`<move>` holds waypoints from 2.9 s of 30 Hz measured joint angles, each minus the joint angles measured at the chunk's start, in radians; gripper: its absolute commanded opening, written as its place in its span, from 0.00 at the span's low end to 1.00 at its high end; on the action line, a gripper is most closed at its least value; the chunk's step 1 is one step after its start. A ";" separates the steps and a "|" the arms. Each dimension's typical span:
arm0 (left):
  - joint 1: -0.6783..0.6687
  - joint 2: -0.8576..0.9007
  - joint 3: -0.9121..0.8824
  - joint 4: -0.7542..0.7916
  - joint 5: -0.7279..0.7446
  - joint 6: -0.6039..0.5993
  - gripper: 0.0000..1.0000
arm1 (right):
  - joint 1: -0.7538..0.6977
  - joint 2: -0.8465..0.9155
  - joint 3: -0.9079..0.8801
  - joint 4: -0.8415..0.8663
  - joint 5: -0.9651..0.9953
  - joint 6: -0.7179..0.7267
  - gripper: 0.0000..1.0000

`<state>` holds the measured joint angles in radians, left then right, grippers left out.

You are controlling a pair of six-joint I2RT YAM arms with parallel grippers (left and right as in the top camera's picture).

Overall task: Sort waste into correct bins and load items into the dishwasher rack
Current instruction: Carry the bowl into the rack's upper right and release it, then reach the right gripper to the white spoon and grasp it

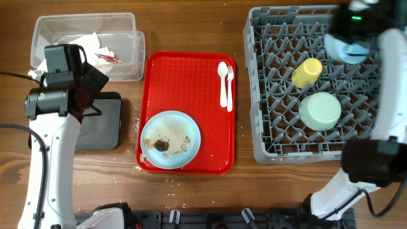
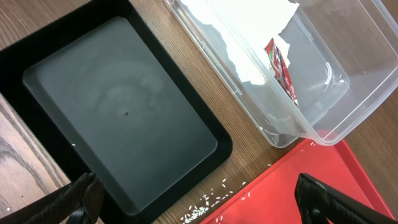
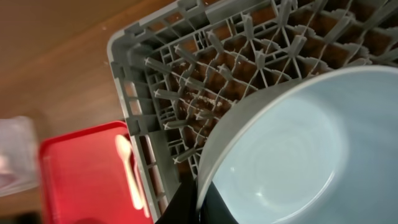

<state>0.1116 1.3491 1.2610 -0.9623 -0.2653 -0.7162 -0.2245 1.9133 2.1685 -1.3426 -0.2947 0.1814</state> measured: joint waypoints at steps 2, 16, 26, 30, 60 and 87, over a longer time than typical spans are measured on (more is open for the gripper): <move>0.000 0.000 0.000 0.000 0.000 0.000 1.00 | -0.138 0.013 -0.038 0.010 -0.198 -0.091 0.04; 0.000 0.000 0.000 0.000 0.000 0.000 1.00 | -0.320 0.279 -0.197 0.140 -1.008 -0.258 0.04; 0.000 0.000 0.000 0.000 0.000 0.000 1.00 | -0.396 0.348 -0.192 0.071 -0.945 -0.173 0.17; 0.000 0.000 0.000 0.000 0.000 0.000 1.00 | -0.439 0.348 -0.192 0.016 -0.863 -0.157 0.31; 0.000 0.000 0.000 0.000 0.000 0.000 1.00 | -0.032 0.105 -0.202 0.188 -0.014 0.071 0.06; 0.000 0.000 0.000 0.000 0.000 0.000 1.00 | 0.785 0.020 -0.599 0.611 0.340 0.379 0.47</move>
<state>0.1116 1.3491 1.2610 -0.9619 -0.2653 -0.7162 0.5602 1.9335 1.5700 -0.7319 0.0456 0.5602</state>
